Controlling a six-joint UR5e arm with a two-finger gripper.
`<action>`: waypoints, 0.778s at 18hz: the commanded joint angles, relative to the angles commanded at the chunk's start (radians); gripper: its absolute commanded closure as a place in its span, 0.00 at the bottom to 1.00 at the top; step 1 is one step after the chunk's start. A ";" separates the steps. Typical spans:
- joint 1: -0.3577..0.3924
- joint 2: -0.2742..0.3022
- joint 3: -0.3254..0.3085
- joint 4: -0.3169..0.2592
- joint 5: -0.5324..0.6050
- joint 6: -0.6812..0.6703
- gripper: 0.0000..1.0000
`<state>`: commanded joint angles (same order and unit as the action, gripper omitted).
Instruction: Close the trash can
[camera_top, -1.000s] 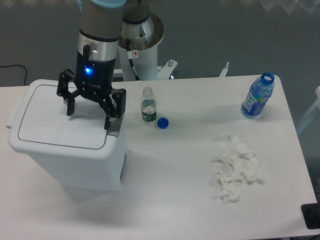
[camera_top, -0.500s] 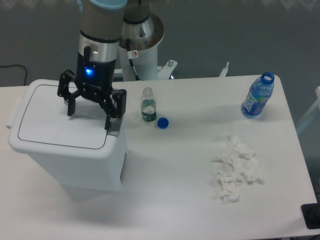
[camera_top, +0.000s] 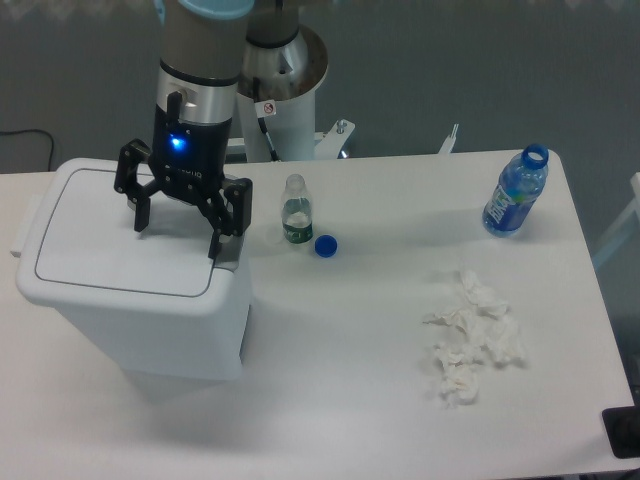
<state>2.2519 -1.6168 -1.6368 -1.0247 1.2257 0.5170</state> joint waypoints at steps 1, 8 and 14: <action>0.002 0.003 0.005 0.000 0.000 0.000 0.00; 0.046 0.017 0.023 0.003 0.006 0.002 0.00; 0.207 0.029 0.029 0.002 0.006 0.193 0.00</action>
<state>2.4587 -1.5876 -1.6076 -1.0231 1.2318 0.7098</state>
